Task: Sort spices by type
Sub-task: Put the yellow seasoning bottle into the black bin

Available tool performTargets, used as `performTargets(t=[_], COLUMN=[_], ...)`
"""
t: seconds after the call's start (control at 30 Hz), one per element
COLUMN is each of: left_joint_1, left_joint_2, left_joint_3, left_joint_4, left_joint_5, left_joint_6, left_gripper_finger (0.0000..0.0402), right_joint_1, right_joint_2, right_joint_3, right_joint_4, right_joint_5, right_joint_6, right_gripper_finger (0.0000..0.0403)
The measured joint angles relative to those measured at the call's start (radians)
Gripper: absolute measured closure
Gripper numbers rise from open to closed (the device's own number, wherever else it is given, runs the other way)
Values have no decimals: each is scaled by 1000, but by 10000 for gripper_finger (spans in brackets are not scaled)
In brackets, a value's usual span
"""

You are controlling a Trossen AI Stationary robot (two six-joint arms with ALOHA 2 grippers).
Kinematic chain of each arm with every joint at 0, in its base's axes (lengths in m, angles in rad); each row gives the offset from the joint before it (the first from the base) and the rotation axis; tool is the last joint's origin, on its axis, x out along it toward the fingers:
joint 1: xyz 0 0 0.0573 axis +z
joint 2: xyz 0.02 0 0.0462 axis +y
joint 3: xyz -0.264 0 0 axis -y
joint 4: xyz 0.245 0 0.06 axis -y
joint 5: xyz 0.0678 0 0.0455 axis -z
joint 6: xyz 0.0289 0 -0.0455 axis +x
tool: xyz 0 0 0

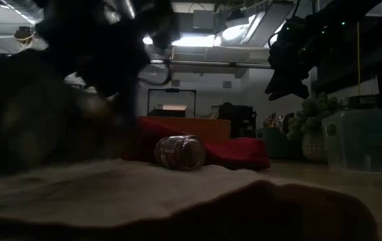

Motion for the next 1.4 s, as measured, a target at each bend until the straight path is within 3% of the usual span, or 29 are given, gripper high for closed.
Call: performTargets(t=[0.27,0.47,0.77,1.0,1.2,1.4], left_joint_1=[34,105,264,405,505,588], left_joint_2=[-47,-112,-273,-432,-542,-570], left_joint_3=[0,0,0,0,0,0], left_joint_4=[201,298,282,162,-13,-186], left_joint_5=[-141,-268,-363,-463,-647,-836], left_joint_6=[151,422,803,1074,1238,1327], left_gripper_finger=[216,214,213,213,209,207], right_joint_1=[0,0,0,0,0,0], right_joint_2=[0,0,0,0,0,0], right_joint_3=[0,0,0,0,0,0], right_joint_4=[0,0,-3,-19,-19,-19], right_joint_5=[0,0,-1,0,0,1], right_joint_6=[0,0,0,0,0,0], right_gripper_finger=[276,276,276,276,276,276])
